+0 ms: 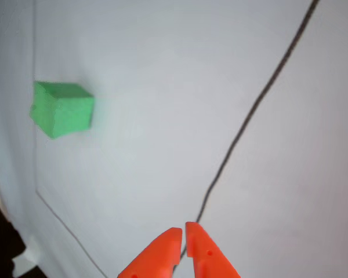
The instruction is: Grasp the colored block, Place it on the black dot, and then return the arm to the default position.
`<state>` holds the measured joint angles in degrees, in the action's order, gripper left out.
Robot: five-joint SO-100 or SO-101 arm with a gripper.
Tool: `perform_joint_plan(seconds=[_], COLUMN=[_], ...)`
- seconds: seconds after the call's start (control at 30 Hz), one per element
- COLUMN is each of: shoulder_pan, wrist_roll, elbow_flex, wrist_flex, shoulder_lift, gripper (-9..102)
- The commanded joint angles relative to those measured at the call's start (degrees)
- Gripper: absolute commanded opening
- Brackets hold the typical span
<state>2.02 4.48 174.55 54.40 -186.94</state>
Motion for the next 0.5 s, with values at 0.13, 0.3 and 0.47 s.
perform_joint_plan(seconds=[0.13,0.3,0.47], shoulder_pan=[0.1,0.1,0.1], wrist_roll=[0.1,0.1,0.1], elbow_flex=[-1.3,-1.3,-1.3], wrist_flex=[2.6,2.7,2.7], shoulder_lift=[-0.4,-0.4,-0.4], gripper=[0,0,0])
